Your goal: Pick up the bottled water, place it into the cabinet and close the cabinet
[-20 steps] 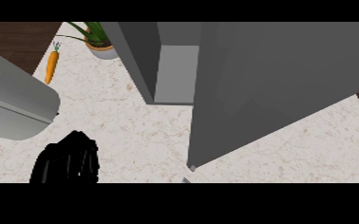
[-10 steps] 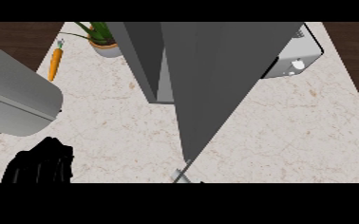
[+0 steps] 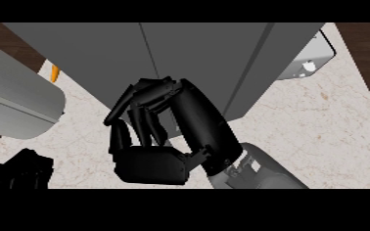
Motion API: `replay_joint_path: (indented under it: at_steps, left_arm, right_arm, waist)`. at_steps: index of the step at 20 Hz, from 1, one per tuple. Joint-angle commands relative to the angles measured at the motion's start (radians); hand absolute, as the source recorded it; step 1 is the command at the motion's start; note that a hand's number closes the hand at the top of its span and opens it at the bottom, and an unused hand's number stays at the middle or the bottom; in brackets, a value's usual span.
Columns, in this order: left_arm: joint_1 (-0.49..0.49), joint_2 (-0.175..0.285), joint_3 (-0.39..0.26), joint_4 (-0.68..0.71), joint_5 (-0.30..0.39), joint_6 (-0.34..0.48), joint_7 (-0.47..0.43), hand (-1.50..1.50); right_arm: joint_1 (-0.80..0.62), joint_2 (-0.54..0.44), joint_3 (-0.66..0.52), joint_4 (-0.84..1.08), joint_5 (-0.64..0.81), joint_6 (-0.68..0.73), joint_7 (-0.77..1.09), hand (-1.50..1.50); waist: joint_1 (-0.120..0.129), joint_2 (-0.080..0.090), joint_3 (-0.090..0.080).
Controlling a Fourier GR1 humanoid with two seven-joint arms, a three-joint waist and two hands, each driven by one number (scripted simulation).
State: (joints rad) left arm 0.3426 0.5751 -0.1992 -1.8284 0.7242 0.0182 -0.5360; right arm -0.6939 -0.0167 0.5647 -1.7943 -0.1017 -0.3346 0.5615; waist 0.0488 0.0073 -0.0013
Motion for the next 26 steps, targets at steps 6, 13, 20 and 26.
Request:
replay_joint_path:
  at_steps: [6,13,20,26]
  left_arm:
    - [0.09,-0.018,0.032,-0.01,-0.026,-0.057,-0.039,1.5]
    - [0.08,0.016,0.085,-0.009,0.01,-0.094,-0.012,1.5]
    - [0.038,0.001,0.066,-0.004,0.002,-0.088,0.002,1.5]
    - [0.011,0.013,0.08,-0.016,0.018,-0.069,0.043,1.5]
  right_arm:
    - [-0.157,-0.003,-0.273,0.465,-0.196,0.254,-0.216,1.5]
    - [-0.228,-0.036,-0.343,0.674,-0.19,0.328,-0.324,1.5]
    - [-0.217,-0.127,-0.393,0.722,-0.231,0.431,-0.402,1.5]
    - [-0.221,-0.126,-0.391,0.763,-0.225,0.447,-0.441,1.5]
  waist:
    - [-0.019,-0.002,0.001]
    - [-0.008,0.003,0.001]
    - [-0.008,0.015,0.001]
    - [-0.002,0.02,0.001]
